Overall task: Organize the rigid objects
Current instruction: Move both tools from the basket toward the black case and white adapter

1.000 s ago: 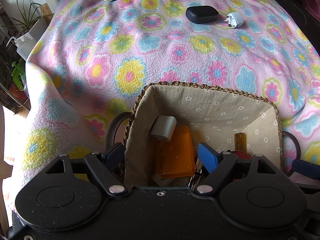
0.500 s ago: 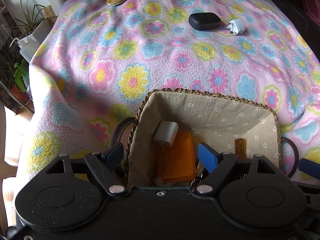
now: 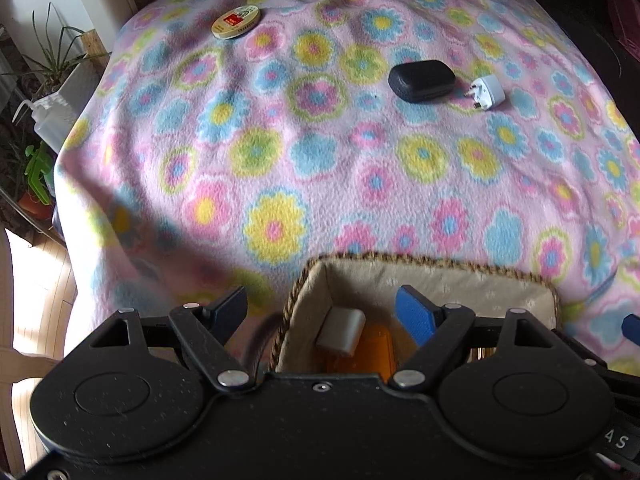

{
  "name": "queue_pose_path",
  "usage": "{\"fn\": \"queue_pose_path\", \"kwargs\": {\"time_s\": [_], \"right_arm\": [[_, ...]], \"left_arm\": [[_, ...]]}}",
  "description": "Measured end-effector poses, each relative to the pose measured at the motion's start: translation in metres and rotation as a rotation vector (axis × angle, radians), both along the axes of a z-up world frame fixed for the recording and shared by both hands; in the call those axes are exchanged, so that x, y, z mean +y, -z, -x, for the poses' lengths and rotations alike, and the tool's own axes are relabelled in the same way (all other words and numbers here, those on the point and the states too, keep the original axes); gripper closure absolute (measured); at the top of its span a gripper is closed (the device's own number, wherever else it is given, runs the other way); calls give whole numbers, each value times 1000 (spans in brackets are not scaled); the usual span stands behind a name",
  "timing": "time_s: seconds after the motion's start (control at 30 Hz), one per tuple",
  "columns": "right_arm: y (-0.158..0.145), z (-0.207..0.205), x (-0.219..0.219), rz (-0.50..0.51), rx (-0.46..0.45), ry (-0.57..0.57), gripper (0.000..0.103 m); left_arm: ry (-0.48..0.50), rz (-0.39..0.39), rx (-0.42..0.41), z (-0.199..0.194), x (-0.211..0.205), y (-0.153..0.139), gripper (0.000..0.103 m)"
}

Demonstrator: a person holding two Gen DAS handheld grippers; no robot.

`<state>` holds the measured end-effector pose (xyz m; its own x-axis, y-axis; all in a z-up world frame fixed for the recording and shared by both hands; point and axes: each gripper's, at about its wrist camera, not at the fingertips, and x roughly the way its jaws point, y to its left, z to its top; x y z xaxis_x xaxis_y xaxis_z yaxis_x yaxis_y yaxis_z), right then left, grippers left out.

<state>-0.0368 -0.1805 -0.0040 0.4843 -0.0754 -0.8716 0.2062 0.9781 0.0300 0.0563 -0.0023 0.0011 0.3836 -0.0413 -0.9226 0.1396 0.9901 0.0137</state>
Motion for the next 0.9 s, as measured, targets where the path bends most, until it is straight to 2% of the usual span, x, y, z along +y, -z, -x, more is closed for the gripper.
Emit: {"fn": "queue_pose_path", "kwargs": {"time_s": [0.47,0.7,0.8,0.9], "right_arm": [[14,-114,-34,32,-102,-38,13],[39,-179,-45,31,-119,-77,17],[48,-204,-45,55,-134,-116,21],[55,-224,-46,62,-154,-163,22]], "left_arm": [[75,-33,-31,-96,-44,7,24],[154,-68,-37,-147,-83,27,25],[159,-103,-28,-169,-94,41,24],[143,-97,4,-193,-95,53,24]]}}
